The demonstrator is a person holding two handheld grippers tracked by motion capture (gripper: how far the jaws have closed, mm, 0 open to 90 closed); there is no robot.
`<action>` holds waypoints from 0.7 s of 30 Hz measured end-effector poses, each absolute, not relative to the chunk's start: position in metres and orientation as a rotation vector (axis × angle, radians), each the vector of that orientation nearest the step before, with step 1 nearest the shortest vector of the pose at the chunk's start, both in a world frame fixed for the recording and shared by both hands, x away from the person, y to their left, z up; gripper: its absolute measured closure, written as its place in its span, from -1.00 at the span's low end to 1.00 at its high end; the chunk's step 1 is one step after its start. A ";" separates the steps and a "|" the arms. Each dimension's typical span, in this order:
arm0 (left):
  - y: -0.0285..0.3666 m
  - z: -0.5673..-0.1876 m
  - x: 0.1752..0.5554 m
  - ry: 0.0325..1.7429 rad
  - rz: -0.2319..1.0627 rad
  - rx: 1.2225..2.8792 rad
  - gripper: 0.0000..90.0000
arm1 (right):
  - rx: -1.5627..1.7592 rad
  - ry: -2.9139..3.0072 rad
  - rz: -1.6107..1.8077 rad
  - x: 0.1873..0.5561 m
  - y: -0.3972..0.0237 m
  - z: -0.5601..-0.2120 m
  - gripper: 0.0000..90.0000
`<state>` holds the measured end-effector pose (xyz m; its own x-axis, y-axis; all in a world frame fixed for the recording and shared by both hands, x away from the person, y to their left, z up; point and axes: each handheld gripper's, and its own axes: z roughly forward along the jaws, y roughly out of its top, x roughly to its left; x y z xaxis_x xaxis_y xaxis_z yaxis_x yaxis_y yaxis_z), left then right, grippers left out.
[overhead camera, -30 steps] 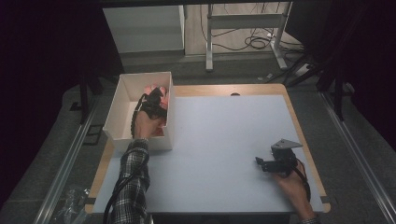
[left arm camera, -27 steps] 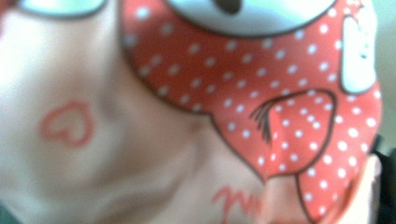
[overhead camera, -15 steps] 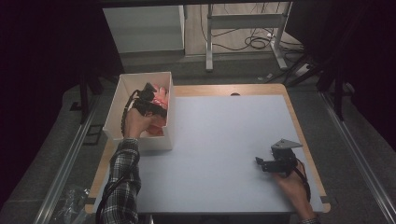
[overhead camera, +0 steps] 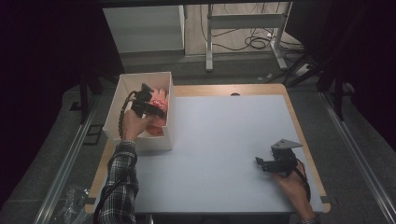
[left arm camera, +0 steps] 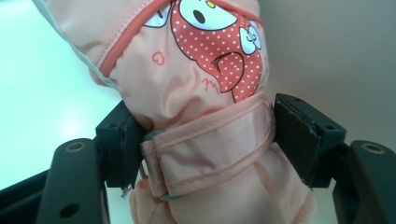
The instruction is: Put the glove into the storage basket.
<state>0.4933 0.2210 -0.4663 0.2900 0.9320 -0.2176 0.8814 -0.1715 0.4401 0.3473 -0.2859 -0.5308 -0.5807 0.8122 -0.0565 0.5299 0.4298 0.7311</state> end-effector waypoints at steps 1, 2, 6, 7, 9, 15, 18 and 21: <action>0.219 -0.467 0.494 1.608 0.142 2.084 -0.34 | 1.140 2.286 0.956 0.347 -0.286 -0.531 -0.60; 0.217 -0.467 0.495 1.601 0.153 2.096 -0.37 | 1.140 2.286 0.957 0.347 -0.286 -0.531 -0.60; 0.220 -0.465 0.495 1.609 0.161 2.098 -0.50 | 1.140 2.285 0.957 0.347 -0.286 -0.531 -0.60; 0.222 -0.464 0.494 1.610 0.163 2.096 -0.53 | 1.140 2.285 0.957 0.347 -0.286 -0.531 -0.60; 0.224 -0.464 0.493 1.613 0.176 2.095 -0.58 | 1.140 2.285 0.957 0.347 -0.286 -0.531 -0.60; 0.231 -0.458 0.486 1.604 0.238 2.086 -0.73 | 1.140 2.285 0.957 0.347 -0.286 -0.531 -0.60; 0.233 -0.452 0.481 1.592 0.282 2.080 -0.77 | 1.140 2.285 0.957 0.347 -0.286 -0.531 -0.60; 0.234 -0.445 0.475 1.569 0.315 2.073 -0.79 | 1.140 2.285 0.957 0.347 -0.286 -0.531 -0.60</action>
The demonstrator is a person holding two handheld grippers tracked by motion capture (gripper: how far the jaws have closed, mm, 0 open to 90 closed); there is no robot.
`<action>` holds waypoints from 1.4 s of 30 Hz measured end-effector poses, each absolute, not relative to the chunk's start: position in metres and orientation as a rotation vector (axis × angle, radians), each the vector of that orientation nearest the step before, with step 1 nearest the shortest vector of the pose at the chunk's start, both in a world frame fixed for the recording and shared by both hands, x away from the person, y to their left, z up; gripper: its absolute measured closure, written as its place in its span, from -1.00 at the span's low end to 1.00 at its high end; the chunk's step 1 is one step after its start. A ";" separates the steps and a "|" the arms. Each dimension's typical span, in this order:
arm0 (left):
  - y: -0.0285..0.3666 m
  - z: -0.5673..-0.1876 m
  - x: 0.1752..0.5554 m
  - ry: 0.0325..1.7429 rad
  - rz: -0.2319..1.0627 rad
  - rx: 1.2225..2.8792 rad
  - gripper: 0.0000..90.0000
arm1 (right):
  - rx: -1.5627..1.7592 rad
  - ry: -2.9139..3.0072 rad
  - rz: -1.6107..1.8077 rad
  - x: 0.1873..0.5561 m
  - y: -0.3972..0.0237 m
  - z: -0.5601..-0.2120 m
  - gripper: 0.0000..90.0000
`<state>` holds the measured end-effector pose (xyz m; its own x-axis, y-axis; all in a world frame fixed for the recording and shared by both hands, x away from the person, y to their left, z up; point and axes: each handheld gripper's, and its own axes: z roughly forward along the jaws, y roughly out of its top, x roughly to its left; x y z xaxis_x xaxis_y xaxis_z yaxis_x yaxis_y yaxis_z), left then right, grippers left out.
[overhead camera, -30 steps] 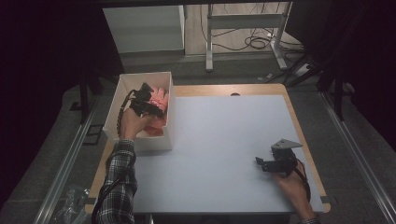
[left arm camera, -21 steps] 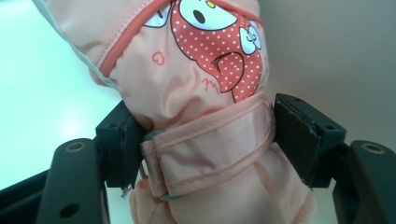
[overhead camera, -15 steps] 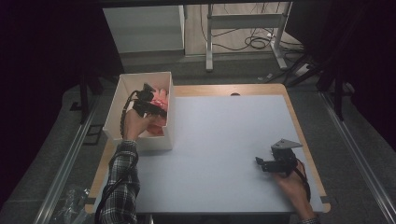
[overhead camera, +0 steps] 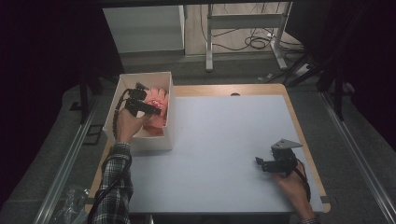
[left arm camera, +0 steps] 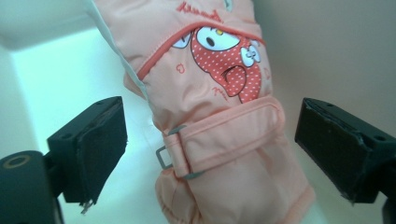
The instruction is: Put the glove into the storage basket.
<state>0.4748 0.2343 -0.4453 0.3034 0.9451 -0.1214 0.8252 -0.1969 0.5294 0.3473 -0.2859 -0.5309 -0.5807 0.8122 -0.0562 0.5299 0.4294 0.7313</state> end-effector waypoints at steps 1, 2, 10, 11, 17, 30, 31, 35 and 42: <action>0.234 -0.444 0.473 1.561 0.321 2.072 -0.80 | 1.140 2.285 0.957 0.347 -0.286 -0.531 -0.60; 0.234 -0.442 0.471 1.551 0.329 2.073 -0.82 | 1.140 2.285 0.957 0.347 -0.286 -0.531 -0.60; 0.234 -0.433 0.458 1.488 0.364 2.067 -0.88 | 1.140 2.285 0.956 0.347 -0.286 -0.531 -0.60; 0.235 -0.432 0.456 1.482 0.372 2.068 -0.88 | 1.140 2.285 0.956 0.347 -0.286 -0.531 -0.60; 0.237 -0.428 0.446 1.440 0.404 2.067 -0.90 | 1.140 2.285 0.956 0.347 -0.286 -0.531 -0.60; 0.238 -0.417 0.424 1.331 0.454 2.050 -0.91 | 1.141 2.283 0.955 0.347 -0.286 -0.531 -0.61; 0.238 -0.416 0.423 1.321 0.455 2.053 -0.91 | 1.141 2.283 0.955 0.347 -0.286 -0.531 -0.61; 0.234 -0.412 0.416 1.290 0.461 2.055 -0.91 | 1.141 2.283 0.954 0.347 -0.286 -0.531 -0.61; 0.229 -0.406 0.405 1.255 0.474 2.054 -0.91 | 1.141 2.283 0.954 0.347 -0.286 -0.531 -0.61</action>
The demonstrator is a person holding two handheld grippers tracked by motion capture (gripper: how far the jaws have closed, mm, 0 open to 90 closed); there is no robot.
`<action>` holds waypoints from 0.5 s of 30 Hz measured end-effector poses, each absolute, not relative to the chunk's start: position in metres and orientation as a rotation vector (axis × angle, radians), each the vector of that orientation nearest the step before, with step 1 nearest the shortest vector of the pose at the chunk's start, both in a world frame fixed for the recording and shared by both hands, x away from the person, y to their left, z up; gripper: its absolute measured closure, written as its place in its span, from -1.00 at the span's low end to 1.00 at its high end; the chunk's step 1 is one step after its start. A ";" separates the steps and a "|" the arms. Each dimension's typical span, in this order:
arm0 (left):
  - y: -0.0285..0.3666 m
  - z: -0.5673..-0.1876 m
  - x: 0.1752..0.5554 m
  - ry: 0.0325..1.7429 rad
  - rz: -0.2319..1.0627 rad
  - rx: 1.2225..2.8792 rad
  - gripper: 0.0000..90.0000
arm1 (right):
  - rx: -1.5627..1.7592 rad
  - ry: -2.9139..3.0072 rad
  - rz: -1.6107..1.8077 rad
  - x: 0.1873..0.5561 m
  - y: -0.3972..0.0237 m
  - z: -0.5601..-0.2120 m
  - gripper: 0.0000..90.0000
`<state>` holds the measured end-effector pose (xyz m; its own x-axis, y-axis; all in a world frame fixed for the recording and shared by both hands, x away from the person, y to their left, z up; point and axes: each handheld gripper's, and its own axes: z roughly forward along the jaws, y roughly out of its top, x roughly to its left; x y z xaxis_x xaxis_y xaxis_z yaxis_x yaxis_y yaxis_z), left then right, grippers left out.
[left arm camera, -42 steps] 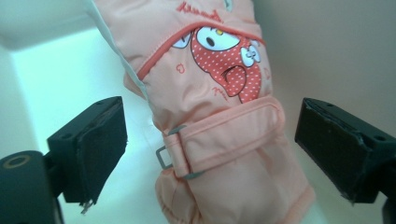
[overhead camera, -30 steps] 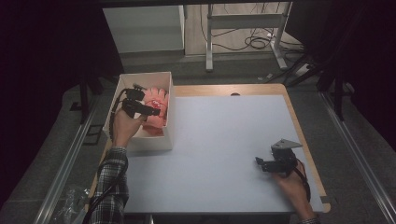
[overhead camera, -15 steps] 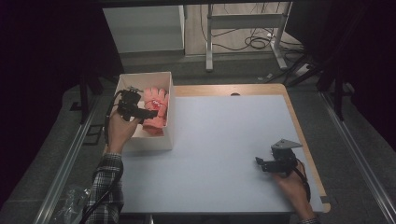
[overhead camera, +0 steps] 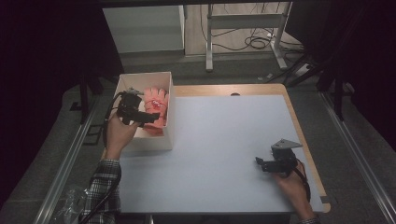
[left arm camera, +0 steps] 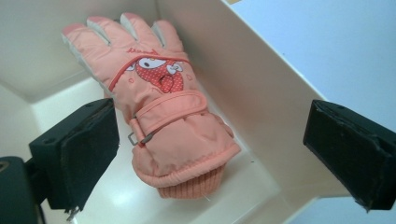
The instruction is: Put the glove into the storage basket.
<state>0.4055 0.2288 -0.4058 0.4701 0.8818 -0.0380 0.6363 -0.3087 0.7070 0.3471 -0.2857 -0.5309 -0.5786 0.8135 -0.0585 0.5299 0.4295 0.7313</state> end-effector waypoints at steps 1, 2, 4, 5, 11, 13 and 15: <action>0.228 -0.405 0.404 1.254 0.476 2.053 -0.91 | 1.141 2.283 0.954 0.347 -0.286 -0.531 -0.61; 0.227 -0.404 0.403 1.248 0.480 2.054 -0.91 | 1.141 2.283 0.954 0.347 -0.286 -0.531 -0.61; 0.225 -0.402 0.400 1.234 0.483 2.055 -0.91 | 1.141 2.283 0.954 0.347 -0.286 -0.531 -0.61; 0.225 -0.401 0.399 1.229 0.485 2.054 -0.91 | 1.141 2.283 0.954 0.347 -0.286 -0.531 -0.61; 0.216 -0.393 0.391 1.179 0.489 2.063 -0.91 | 1.141 2.282 0.953 0.347 -0.286 -0.531 -0.61; 0.212 -0.391 0.389 1.162 0.487 2.066 -0.91 | 1.141 2.282 0.953 0.347 -0.286 -0.531 -0.61; 0.208 -0.388 0.386 1.144 0.485 2.065 -0.91 | 1.141 2.282 0.953 0.347 -0.286 -0.531 -0.61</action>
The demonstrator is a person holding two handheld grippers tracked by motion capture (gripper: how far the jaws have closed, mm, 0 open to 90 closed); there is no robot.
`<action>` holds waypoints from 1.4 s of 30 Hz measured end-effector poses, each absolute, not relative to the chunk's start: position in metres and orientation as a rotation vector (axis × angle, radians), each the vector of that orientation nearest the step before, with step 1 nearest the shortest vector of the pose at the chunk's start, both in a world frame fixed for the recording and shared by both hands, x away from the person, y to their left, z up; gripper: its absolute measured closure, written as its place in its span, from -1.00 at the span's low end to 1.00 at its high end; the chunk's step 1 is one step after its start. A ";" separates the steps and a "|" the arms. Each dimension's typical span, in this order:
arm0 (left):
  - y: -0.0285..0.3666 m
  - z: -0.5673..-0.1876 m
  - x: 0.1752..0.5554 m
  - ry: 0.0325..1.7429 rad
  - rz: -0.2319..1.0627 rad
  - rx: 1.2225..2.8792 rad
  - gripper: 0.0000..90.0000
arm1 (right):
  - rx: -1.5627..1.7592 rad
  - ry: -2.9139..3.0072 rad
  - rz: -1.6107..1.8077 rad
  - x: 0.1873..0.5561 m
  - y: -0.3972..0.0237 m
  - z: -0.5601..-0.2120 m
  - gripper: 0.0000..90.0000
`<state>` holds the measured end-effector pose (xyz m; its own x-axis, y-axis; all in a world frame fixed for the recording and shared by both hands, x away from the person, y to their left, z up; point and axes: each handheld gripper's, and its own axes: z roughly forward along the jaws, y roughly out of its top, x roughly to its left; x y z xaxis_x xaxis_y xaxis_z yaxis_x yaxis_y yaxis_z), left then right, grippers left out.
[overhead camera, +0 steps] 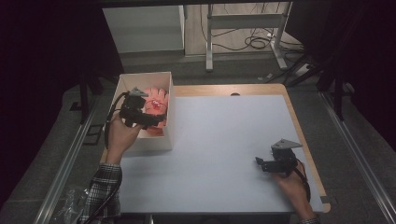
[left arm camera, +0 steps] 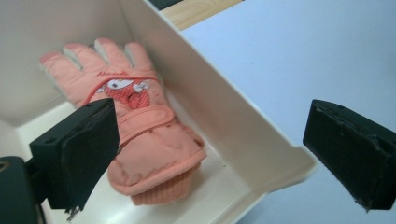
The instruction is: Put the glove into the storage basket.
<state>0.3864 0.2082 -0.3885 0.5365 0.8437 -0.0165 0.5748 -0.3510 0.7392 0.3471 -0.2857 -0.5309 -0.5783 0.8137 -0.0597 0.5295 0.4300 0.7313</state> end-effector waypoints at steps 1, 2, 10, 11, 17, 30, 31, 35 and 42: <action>0.207 -0.388 0.386 1.137 0.483 2.064 -0.91 | 1.141 2.282 0.953 0.347 -0.286 -0.531 -0.61; 0.204 -0.387 0.385 1.128 0.481 2.066 -0.91 | 1.141 2.282 0.953 0.347 -0.286 -0.531 -0.61; 0.180 -0.384 0.380 1.054 0.465 2.067 -0.93 | 1.139 2.283 0.954 0.347 -0.286 -0.531 -0.61; 0.176 -0.384 0.380 1.042 0.459 2.070 -0.93 | 1.140 2.282 0.953 0.347 -0.286 -0.531 -0.61; 0.153 -0.387 0.378 0.977 0.441 2.090 -0.94 | 1.140 2.282 0.953 0.347 -0.286 -0.531 -0.61; 0.107 -0.399 0.374 0.863 0.388 2.111 -0.94 | 1.140 2.283 0.951 0.347 -0.286 -0.531 -0.61; 0.103 -0.400 0.373 0.853 0.381 2.110 -0.94 | 1.139 2.283 0.951 0.347 -0.286 -0.531 -0.61; 0.092 -0.407 0.371 0.825 0.362 2.112 -0.94 | 1.141 2.283 0.952 0.347 -0.286 -0.531 -0.61; 0.078 -0.424 0.367 0.799 0.327 2.112 -0.94 | 1.136 2.283 0.952 0.347 -0.286 -0.531 -0.61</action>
